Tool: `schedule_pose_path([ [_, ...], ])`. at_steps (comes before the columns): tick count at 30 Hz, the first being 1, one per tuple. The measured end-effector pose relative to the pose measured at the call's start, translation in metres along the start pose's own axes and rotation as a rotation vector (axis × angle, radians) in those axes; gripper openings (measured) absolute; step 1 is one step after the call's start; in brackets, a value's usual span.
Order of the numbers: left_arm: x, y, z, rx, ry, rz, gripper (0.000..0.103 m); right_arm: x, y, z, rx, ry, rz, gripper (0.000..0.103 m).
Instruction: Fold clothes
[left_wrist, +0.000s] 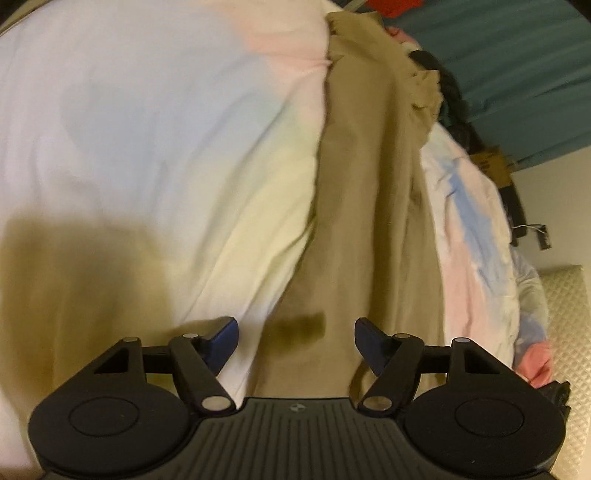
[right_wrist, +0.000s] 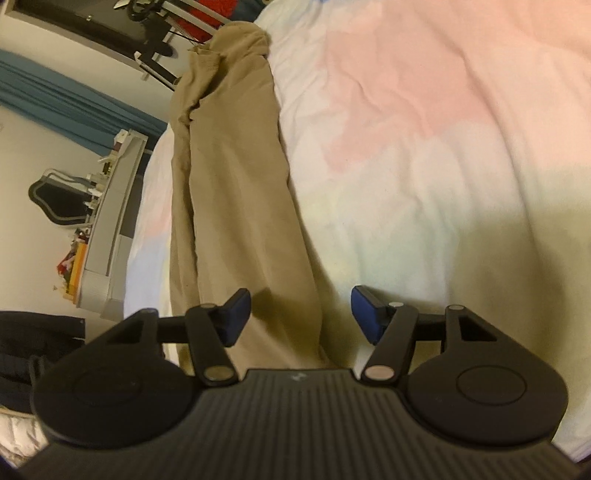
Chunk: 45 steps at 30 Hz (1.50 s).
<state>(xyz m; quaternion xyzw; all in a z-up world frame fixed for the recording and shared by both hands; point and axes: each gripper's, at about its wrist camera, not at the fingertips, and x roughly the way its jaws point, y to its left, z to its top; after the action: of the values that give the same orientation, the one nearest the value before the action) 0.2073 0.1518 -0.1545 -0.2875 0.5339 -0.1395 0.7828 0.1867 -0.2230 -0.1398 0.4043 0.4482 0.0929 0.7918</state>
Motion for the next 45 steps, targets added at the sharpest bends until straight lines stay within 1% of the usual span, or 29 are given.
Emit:
schedule_pose_path([
  [1,0.004,-0.004,-0.002,0.027,0.018,-0.016,0.069,0.001,0.000,-0.002,0.005,0.015,0.018,0.058],
  [2,0.008,-0.008,-0.004,0.052,0.038,-0.031,0.063,0.003,0.001,-0.004,0.010,0.030,0.035,0.047],
  [3,0.013,-0.011,-0.007,0.071,0.064,-0.044,0.059,0.004,0.001,-0.007,0.021,0.047,0.055,0.042],
  [4,0.017,-0.012,-0.007,0.078,0.083,-0.045,0.055,0.006,0.002,-0.010,0.028,0.063,0.070,0.042],
  [5,0.021,-0.013,-0.008,0.084,0.101,-0.043,0.055,0.007,0.003,-0.014,0.023,0.072,0.072,0.042],
  [9,0.031,-0.011,-0.008,0.052,0.128,-0.031,0.056,0.007,0.007,-0.021,-0.023,0.060,0.008,0.042],
  [11,0.034,-0.017,-0.010,0.080,0.137,-0.024,0.056,0.009,0.011,-0.023,-0.047,0.077,0.004,0.043],
  [13,0.036,-0.026,-0.017,0.122,0.147,-0.019,0.055,0.013,0.016,-0.028,-0.079,0.115,0.014,0.043],
  [14,0.038,-0.030,-0.019,0.143,0.151,-0.016,0.049,0.015,0.019,-0.031,-0.094,0.140,0.020,0.042],
  [15,0.038,-0.032,-0.021,0.150,0.153,-0.011,0.043,0.016,0.023,-0.033,-0.116,0.149,0.010,0.038],
  [16,0.037,-0.033,-0.022,0.154,0.154,-0.007,0.031,0.015,0.027,-0.035,-0.144,0.149,-0.008,0.031],
  [17,0.036,-0.033,-0.021,0.145,0.153,0.002,0.016,0.013,0.029,-0.036,-0.156,0.147,-0.015,0.022],
  [18,0.033,-0.031,-0.020,0.131,0.150,0.004,0.011,0.011,0.030,-0.035,-0.157,0.145,-0.015,0.019],
  [20,0.026,-0.032,-0.018,0.101,0.129,-0.022,0.007,0.007,0.031,-0.034,-0.151,0.139,-0.009,0.016],
  [22,0.016,-0.032,-0.016,0.080,0.098,-0.060,0.006,-0.003,0.032,-0.030,-0.127,0.120,0.016,0.014],
  [27,-0.021,-0.031,-0.014,-0.021,-0.016,-0.186,0.005,-0.043,0.041,-0.018,-0.096,0.012,0.110,0.013],
  [31,-0.053,-0.039,-0.018,-0.027,-0.099,-0.263,0.005,-0.070,0.051,-0.012,-0.099,-0.043,0.176,0.012],
  [34,-0.075,-0.050,-0.027,-0.020,-0.142,-0.294,0.004,-0.084,0.055,-0.015,-0.123,-0.061,0.202,0.012],
  [37,-0.092,-0.061,-0.041,0.009,-0.157,-0.321,0.004,-0.099,0.058,-0.019,-0.149,-0.066,0.220,0.012],
  [39,-0.102,-0.063,-0.051,0.013,-0.135,-0.331,0.004,-0.110,0.057,-0.026,-0.167,-0.046,0.219,0.012],
  [42,-0.110,-0.066,-0.070,0.016,-0.103,-0.322,0.004,-0.126,0.053,-0.038,-0.190,-0.019,0.209,0.012],
  [45,-0.115,-0.065,-0.090,-0.011,-0.075,-0.323,0.004,-0.141,0.051,-0.056,-0.190,-0.015,0.217,0.012],
])
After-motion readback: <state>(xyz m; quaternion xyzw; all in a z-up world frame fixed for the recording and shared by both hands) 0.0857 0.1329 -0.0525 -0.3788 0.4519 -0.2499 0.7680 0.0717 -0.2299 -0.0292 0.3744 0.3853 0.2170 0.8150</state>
